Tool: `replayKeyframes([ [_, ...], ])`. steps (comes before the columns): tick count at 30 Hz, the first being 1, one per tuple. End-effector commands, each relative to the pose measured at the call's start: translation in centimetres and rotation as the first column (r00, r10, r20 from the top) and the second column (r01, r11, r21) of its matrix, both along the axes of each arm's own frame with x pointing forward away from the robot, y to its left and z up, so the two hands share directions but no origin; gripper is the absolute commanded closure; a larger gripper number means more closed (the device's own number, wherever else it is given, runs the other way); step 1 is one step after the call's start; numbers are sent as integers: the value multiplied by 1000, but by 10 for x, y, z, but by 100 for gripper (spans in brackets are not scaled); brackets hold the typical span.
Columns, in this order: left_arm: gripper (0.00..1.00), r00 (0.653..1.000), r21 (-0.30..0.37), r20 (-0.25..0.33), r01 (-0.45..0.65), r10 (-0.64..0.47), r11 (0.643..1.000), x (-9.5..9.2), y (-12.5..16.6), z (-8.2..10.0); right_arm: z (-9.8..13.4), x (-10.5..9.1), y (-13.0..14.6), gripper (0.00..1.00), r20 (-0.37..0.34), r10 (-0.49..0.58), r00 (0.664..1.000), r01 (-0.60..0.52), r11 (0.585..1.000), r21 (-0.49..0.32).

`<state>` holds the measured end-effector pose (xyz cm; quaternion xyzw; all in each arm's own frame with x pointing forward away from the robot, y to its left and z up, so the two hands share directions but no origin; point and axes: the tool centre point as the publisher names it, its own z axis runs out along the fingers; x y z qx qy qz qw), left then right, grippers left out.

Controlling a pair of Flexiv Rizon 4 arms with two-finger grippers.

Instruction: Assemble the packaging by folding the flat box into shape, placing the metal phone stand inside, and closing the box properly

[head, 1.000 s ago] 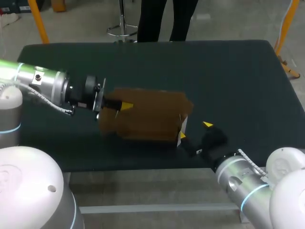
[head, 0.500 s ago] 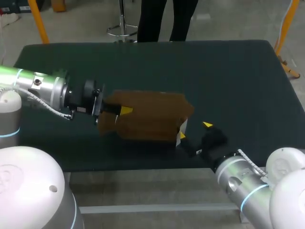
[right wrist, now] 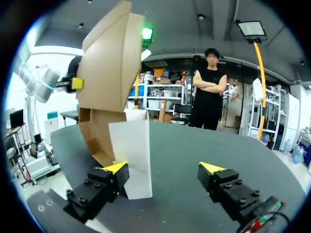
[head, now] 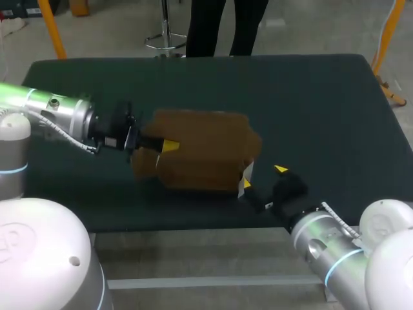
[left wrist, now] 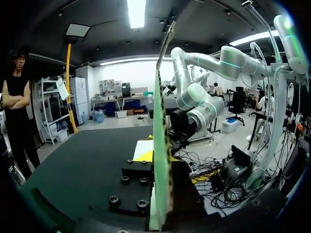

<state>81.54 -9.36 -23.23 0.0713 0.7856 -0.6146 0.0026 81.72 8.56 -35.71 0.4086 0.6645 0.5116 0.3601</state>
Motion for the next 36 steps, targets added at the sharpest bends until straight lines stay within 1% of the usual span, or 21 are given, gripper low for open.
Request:
replayKeyframes([
  [1, 100, 999, 9, -22, 32, -31, 999, 6, -1, -1, -3, 2, 3, 0, 1, -1, 1000, 1, 1000, -1],
  [5, 100, 998, 16, -54, 30, -29, 999, 8, -1, -3, -3, 4, 3, 0, -2, 0, 1000, 0, 1000, -2],
  [6, 100, 997, 5, -67, 28, -28, 1000, 8, -1, -4, -4, 4, 3, 0, -2, 0, 1000, 0, 1000, -2],
  [12, 100, 995, -16, -94, 29, -30, 999, 10, 1, -3, -4, 4, 4, 0, -4, -1, 1000, 1, 1000, -4],
  [16, 100, 995, -15, -99, 30, -31, 999, 10, 2, -3, -4, 5, 5, 0, -5, -1, 1000, 1, 1000, -4],
  [20, 100, 995, 7, -100, 28, -27, 1000, 10, 1, -5, -4, 5, 5, 0, -5, -1, 1000, 1, 1000, -3],
  [25, 100, 994, 3, -102, 24, -23, 1000, 11, 1, -5, -5, 6, 4, 0, -7, -2, 1000, 2, 1000, -3],
  [36, 100, 994, 18, -109, 13, -11, 1000, 11, 2, -1, -7, 7, 4, 0, -10, -1, 1000, 1, 1000, 0],
])
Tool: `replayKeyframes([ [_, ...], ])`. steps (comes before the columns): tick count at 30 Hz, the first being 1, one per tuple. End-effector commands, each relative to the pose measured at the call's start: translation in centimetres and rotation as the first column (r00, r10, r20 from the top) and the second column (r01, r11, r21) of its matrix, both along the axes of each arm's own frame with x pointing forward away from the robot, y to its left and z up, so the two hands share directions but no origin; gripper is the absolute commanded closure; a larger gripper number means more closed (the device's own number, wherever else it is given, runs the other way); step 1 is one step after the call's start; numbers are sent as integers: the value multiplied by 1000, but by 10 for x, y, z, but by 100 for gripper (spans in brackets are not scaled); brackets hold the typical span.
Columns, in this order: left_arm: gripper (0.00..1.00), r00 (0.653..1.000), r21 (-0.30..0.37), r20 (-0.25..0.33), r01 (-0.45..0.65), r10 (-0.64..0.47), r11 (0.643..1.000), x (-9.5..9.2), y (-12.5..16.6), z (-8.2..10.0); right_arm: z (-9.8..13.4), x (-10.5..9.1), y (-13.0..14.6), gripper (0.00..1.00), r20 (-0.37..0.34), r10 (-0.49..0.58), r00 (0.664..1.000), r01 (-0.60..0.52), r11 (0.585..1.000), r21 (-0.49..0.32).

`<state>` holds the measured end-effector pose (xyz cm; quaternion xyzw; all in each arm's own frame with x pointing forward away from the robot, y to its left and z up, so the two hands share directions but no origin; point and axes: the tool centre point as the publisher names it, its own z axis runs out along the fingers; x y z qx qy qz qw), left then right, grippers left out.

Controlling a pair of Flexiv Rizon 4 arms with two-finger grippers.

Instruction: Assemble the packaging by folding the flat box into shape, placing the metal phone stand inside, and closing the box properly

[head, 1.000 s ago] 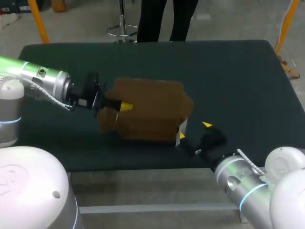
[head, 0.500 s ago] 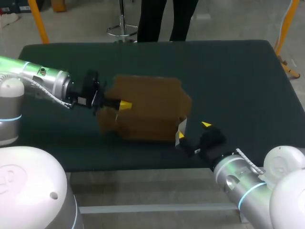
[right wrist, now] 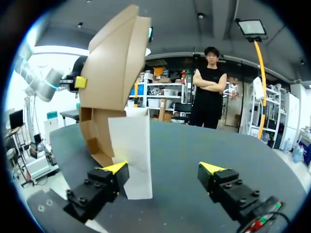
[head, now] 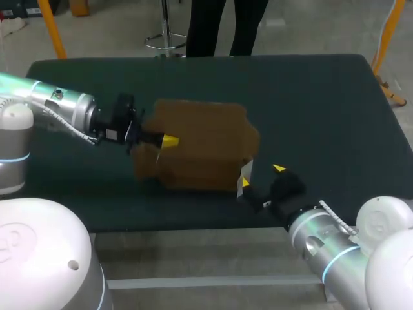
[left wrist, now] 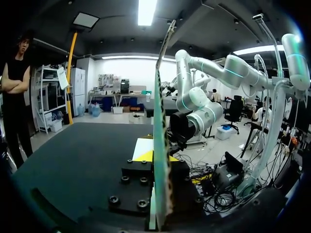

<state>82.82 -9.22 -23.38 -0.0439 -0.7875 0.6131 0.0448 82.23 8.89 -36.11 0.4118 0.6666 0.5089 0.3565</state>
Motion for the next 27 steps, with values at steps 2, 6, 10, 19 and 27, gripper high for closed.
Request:
replayKeyframes([
  [2, 100, 1000, 9, -2, -5, 5, 1000, -1, 0, 0, -3, 2, 1, 0, 1, 0, 1000, 0, 1000, 2],
  [6, 100, 1000, 10, -4, -12, 12, 1000, -1, 0, 0, -3, 2, 1, 0, 1, 0, 1000, 0, 1000, 3],
  [10, 100, 1000, 10, -11, -22, 22, 1000, -1, 0, 0, -3, 2, 1, 0, 2, 1, 1000, -1, 1000, 4],
  [19, 100, 999, 6, -21, -49, 49, 999, 0, 0, 1, -3, 3, 1, 0, 2, 4, 1000, -4, 1000, 5],
  [27, 100, 998, 5, -38, -57, 57, 998, 1, 0, 0, -2, 4, 2, 0, 3, 9, 1000, -9, 1000, 5],
])
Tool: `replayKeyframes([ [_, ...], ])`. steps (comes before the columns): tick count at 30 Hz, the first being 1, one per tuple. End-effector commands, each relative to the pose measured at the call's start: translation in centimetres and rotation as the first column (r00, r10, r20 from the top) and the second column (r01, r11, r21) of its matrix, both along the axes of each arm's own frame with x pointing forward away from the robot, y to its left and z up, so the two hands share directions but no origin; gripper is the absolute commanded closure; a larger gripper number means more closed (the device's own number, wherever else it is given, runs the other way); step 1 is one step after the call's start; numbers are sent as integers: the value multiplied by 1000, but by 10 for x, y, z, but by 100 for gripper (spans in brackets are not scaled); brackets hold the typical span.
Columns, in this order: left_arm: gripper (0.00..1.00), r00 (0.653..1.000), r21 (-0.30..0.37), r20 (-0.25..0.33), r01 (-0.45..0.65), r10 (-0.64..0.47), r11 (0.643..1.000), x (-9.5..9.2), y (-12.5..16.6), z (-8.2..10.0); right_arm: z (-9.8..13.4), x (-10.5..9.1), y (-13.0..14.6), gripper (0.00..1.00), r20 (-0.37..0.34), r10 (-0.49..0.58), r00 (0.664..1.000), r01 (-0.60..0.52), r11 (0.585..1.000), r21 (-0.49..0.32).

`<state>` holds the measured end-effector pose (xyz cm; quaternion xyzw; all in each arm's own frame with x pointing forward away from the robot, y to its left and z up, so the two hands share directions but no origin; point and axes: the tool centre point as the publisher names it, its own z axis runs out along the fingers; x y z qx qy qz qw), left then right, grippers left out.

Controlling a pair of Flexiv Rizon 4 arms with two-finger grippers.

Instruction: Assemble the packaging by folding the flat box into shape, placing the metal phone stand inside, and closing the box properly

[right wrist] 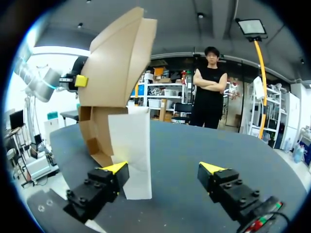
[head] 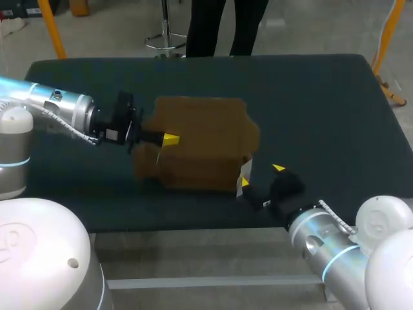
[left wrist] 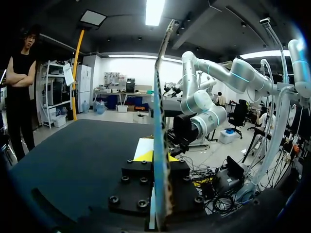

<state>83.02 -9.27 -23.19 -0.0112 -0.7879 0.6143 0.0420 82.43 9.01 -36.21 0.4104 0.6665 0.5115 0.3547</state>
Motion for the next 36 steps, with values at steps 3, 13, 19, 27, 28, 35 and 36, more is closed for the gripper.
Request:
replayKeyframes([
  [3, 100, 1000, 4, -6, -5, 5, 1000, -1, 0, -2, -1, 2, 2, 0, 3, 5, 1000, -5, 1000, 2],
  [13, 100, 1000, 7, -12, -7, 8, 1000, 0, 1, -3, -1, -1, -2, 0, -2, 29, 1000, -29, 999, 18],
  [19, 100, 1000, 7, -12, -7, 8, 1000, 0, 1, -3, 5, -10, -8, 0, -6, 77, 997, -77, 996, 49],
  [27, 100, 1000, 7, -12, -7, 8, 1000, 0, 1, -3, 11, -17, -24, 0, -34, 210, 977, -205, 971, 121],
  [28, 100, 1000, 7, -12, -7, 8, 1000, 0, 1, -3, 11, -16, -27, 0, -35, 218, 975, -213, 971, 112],
  [35, 100, 1000, 7, -12, -7, 8, 1000, 0, 1, -3, 10, -5, -36, 0, -62, 374, 925, -368, 925, 93],
  [36, 100, 1000, 7, -12, -7, 8, 1000, 0, 1, -3, 9, -3, -36, 0, -69, 393, 917, -388, 918, 82],
])
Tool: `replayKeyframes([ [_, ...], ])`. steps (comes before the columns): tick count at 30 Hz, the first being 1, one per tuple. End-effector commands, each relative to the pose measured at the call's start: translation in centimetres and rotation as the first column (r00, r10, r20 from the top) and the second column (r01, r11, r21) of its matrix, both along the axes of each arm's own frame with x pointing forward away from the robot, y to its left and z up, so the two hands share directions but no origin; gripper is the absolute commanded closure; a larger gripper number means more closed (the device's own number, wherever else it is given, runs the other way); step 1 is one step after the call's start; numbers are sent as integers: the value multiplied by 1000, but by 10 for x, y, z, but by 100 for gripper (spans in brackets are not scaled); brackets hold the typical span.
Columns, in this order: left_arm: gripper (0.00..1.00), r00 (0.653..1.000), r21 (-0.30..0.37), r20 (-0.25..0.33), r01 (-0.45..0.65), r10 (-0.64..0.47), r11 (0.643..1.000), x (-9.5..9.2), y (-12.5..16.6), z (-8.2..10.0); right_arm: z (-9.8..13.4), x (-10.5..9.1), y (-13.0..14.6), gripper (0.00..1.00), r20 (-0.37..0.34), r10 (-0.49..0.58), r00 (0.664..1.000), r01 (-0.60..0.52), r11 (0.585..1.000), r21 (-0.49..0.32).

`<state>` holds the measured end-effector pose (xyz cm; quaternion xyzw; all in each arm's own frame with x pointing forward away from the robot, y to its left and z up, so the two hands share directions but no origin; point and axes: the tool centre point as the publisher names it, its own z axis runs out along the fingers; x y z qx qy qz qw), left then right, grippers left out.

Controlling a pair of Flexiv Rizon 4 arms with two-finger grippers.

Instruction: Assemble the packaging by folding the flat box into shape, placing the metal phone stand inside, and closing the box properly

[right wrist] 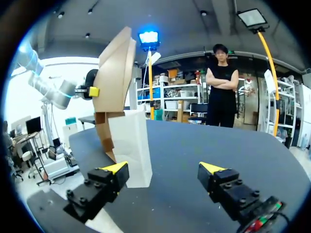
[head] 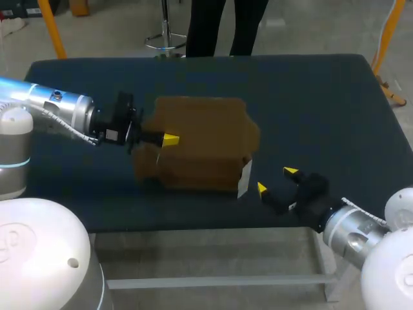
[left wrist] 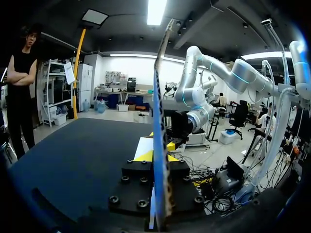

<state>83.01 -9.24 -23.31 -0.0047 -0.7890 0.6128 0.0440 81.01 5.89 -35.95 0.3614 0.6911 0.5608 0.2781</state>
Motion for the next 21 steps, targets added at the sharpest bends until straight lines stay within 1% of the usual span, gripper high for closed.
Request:
replayKeyframes([
  [1, 100, 1000, 2, -1, 0, 0, 1000, 0, 0, -2, 5, 14, -4, 0, -48, 237, 970, -238, 971, -10],
  [4, 100, 1000, 2, -1, 0, 0, 1000, 0, 0, -2, 2, 18, -1, 0, -50, 303, 952, -305, 952, -35],
  [8, 100, 1000, 2, -1, 0, 0, 1000, 0, 0, -2, -1, 21, 5, 0, -36, 370, 928, -372, 925, -82],
  [9, 100, 1000, 2, -1, 0, 0, 1000, 0, 0, -2, -1, 22, 6, 0, -36, 392, 919, -394, 915, -85],
  [11, 100, 1000, 2, -1, 0, 0, 1000, 0, 0, -2, -2, 26, 0, 0, -32, 419, 907, -420, 902, -96],
  [15, 100, 1000, 2, -1, 0, 0, 1000, 0, 0, -2, -5, 31, -1, 0, -28, 471, 882, -471, 876, -108],
  [21, 100, 1000, 2, -1, 0, 0, 1000, 0, 0, -2, -8, 36, 9, 1, -20, 507, 862, -506, 856, -108],
])
